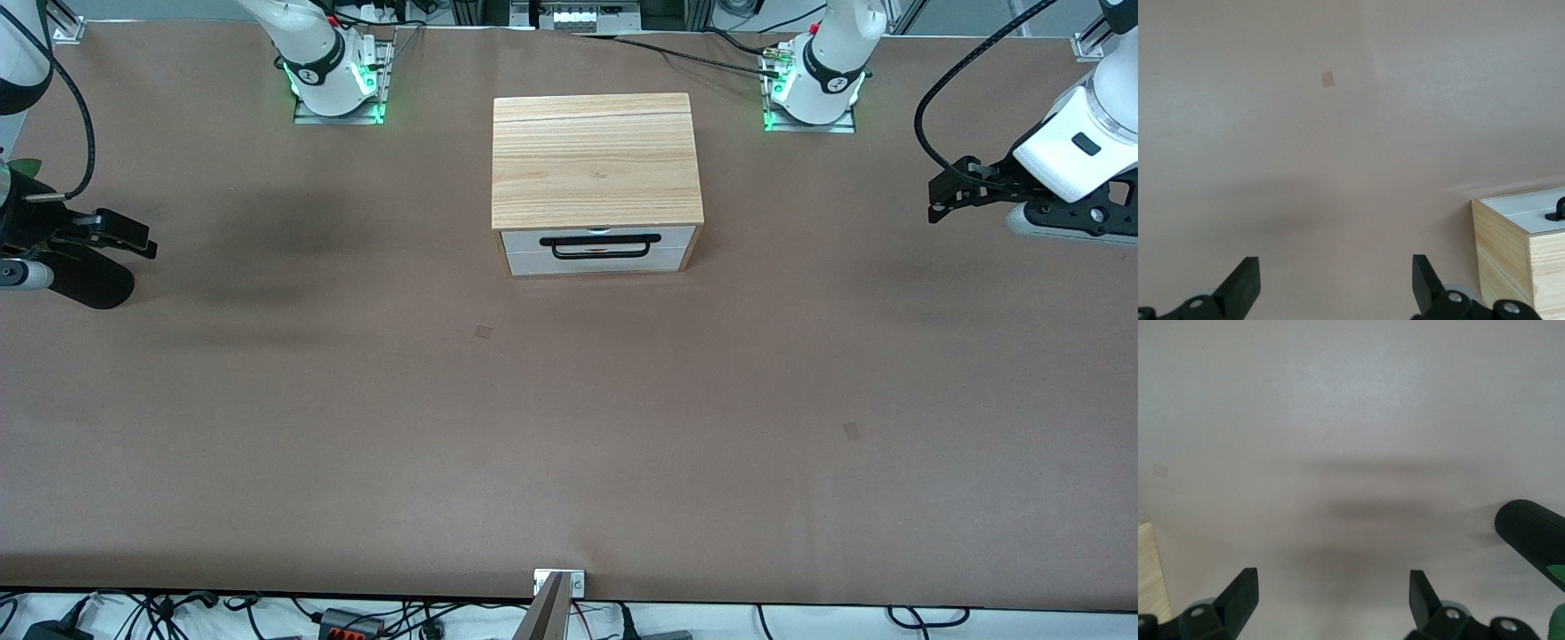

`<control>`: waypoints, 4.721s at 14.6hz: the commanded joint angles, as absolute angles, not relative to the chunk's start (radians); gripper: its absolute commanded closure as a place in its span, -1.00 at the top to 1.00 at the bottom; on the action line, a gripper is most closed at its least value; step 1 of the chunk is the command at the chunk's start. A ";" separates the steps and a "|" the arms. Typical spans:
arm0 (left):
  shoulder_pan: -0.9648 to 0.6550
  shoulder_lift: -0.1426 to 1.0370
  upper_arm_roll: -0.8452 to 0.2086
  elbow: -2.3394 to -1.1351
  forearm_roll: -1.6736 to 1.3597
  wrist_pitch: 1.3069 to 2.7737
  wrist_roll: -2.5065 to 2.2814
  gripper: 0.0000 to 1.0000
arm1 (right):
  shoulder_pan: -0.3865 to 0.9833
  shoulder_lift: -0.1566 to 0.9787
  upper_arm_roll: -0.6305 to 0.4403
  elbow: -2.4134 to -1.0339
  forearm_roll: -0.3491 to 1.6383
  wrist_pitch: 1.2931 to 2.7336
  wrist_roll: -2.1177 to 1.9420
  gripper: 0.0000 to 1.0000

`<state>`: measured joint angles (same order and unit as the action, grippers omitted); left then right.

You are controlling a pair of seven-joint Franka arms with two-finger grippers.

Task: Pull top drawer with both arms simultaneously
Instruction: 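Move both grippers from rest toward the drawer's black handle, then close both grippers on the black handle ends from either side, then pull the handle outward with both grippers to slide the drawer open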

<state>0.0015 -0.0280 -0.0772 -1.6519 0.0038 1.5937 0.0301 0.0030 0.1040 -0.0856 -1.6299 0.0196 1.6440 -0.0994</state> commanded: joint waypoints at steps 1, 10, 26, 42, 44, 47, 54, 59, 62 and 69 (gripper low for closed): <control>-0.003 -0.011 -0.078 -1.617 0.023 1.571 0.049 1.00 | 0.012 0.101 -0.084 -1.637 0.032 1.646 -0.103 1.00; -0.002 0.009 -0.078 -1.615 -0.003 1.452 0.045 1.00 | 0.032 0.127 -0.084 -1.637 0.031 1.657 -0.104 1.00; 0.176 0.304 -0.075 -1.758 -0.860 1.386 0.556 1.00 | 0.155 0.366 -0.084 -1.624 0.453 1.750 -0.075 1.00; 0.121 0.531 -0.227 -2.031 -1.396 1.696 1.006 0.89 | 0.397 0.552 -0.064 -1.784 1.236 1.805 -0.655 1.00; 0.114 0.531 -0.244 -2.069 -1.446 1.704 1.022 0.82 | 0.413 0.581 -0.061 -1.784 1.296 1.819 -0.711 1.00; 0.091 0.531 -0.252 -2.103 -1.499 1.736 1.071 0.61 | 0.411 0.595 -0.035 -1.783 1.350 1.813 -0.790 1.00; 0.045 0.554 -0.252 -2.117 -1.523 1.779 1.074 0.06 | 0.428 0.670 -0.011 -1.732 1.482 1.786 -0.799 0.92; 0.025 0.552 -0.252 -2.152 -1.523 1.776 1.074 -0.16 | 0.423 0.741 0.000 -1.671 1.479 1.674 -0.790 0.62; 0.023 0.554 -0.252 -2.154 -1.523 1.776 1.074 -0.16 | 0.428 0.782 0.002 -1.660 1.479 1.669 -0.807 0.42; -0.009 0.555 -0.253 -2.152 -1.549 1.779 1.074 -0.33 | 0.428 0.788 0.002 -1.647 1.482 1.660 -0.773 -0.26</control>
<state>0.0029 0.5619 -0.2496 -2.1404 -1.5150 1.7698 1.0474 0.4291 0.7815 -0.0007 -1.6614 1.4679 1.6737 -0.8012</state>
